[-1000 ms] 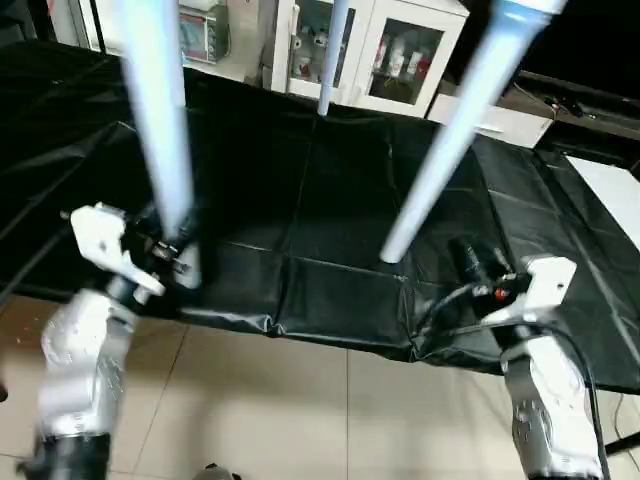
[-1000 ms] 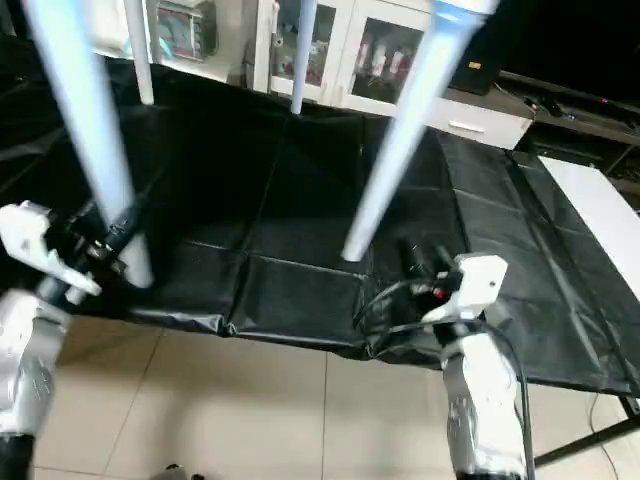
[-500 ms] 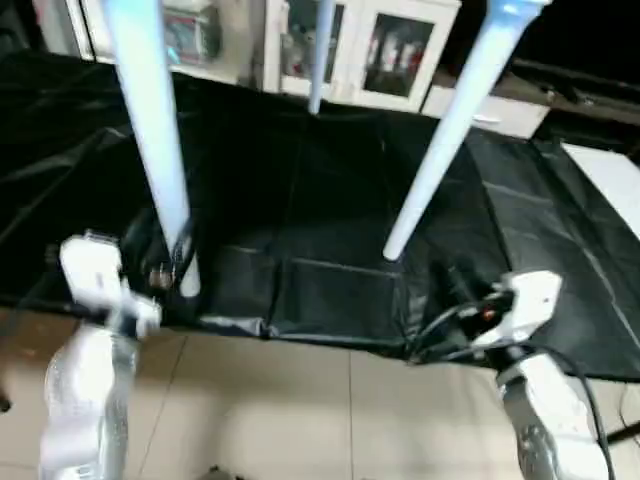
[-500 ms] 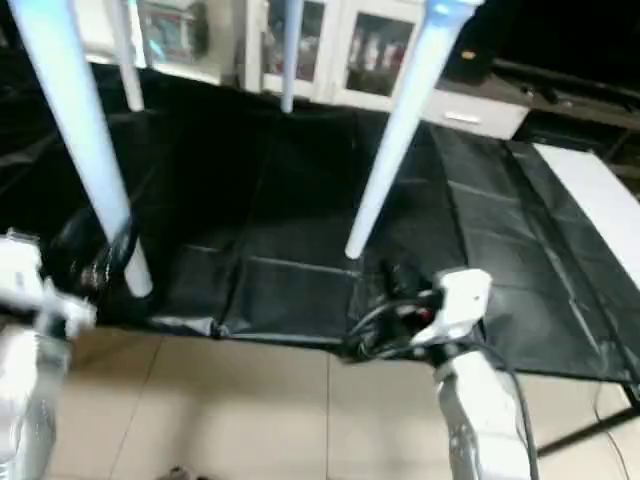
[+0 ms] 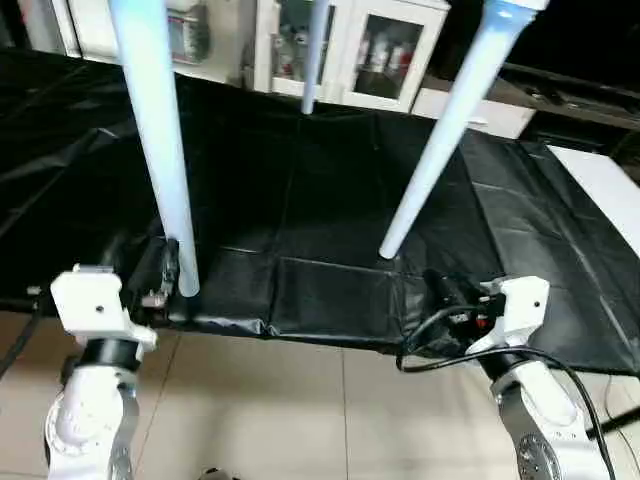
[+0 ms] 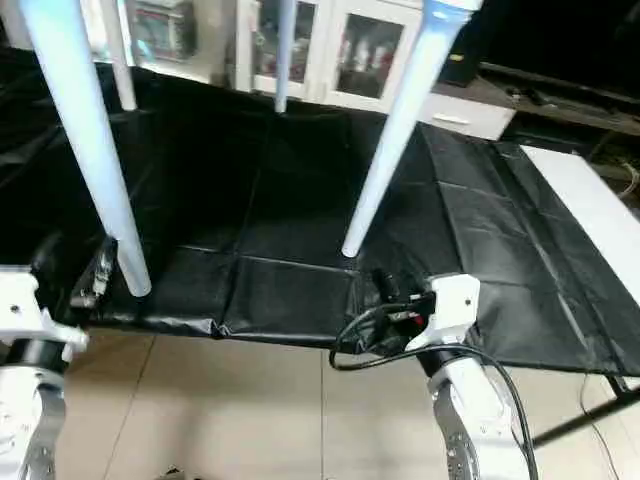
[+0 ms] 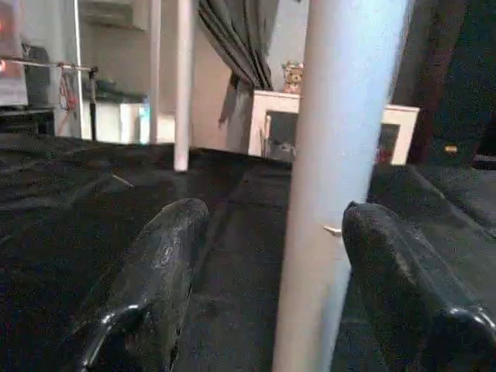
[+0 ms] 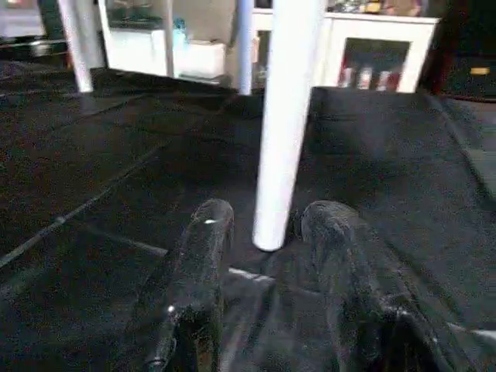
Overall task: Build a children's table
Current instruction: Flip table
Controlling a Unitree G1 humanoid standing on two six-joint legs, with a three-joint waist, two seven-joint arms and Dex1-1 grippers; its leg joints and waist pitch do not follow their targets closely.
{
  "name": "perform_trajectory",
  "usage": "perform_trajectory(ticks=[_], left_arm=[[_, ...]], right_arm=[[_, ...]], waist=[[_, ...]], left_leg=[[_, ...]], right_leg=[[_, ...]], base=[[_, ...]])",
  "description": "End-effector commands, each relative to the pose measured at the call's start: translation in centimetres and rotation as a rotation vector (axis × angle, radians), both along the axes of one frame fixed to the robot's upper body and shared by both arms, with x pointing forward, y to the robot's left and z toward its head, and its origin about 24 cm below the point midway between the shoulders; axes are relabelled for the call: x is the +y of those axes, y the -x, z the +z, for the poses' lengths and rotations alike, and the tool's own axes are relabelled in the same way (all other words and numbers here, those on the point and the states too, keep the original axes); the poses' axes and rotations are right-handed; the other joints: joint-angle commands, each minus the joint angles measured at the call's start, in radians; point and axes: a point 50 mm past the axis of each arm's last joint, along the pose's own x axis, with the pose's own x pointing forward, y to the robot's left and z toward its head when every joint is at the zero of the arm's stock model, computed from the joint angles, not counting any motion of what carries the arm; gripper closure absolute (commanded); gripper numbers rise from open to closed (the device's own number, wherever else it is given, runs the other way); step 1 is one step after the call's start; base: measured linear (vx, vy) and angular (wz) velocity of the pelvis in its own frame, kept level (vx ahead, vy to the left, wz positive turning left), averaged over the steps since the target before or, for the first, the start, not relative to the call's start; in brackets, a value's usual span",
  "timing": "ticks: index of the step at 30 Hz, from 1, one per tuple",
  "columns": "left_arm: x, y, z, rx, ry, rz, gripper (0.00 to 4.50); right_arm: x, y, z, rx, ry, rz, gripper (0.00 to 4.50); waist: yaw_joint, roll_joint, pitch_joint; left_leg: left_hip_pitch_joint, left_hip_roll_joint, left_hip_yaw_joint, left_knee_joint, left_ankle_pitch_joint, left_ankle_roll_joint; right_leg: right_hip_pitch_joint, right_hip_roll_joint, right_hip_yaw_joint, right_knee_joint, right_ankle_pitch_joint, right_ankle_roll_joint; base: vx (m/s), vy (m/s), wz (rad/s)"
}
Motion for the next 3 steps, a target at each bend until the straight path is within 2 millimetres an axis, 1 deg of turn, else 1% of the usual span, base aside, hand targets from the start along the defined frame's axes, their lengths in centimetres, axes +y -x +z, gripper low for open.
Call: perform_trajectory(ticks=[1,2,3], left_arm=[[-0.55,-0.06,0.41,-0.013,-0.003,-0.013,1.27],[-0.7,-0.09,0.47,-0.011,-0.013,-0.019,1.27],[-0.86,-0.13,0.52,-0.007,-0.028,-0.025,1.27]], right_arm=[[-0.64,-0.18,0.95,-0.041,0.022,-0.034,2.86],[-0.65,-0.2,1.01,-0.045,0.026,-0.04,2.86],[-0.65,-0.17,1.04,-0.047,0.034,-0.043,2.86]], waist=[[-0.004,0.027,-0.031],[-0.006,0.026,-0.03],[-0.008,0.028,-0.027]], left_leg=[[0.047,0.07,-0.066,-0.112,-0.733,-0.134],[0.047,0.069,-0.067,-0.11,-0.741,-0.132],[0.049,0.069,-0.07,-0.111,-0.757,-0.134]], right_leg=[[-0.007,-0.059,0.03,-0.101,-0.569,-0.034],[-0.007,-0.06,0.026,-0.106,-0.601,-0.027],[-0.006,-0.059,0.019,-0.11,-0.625,-0.02]], base=[[0.0,0.0,0.0],[0.0,0.0,0.0],[0.0,0.0,0.0]])
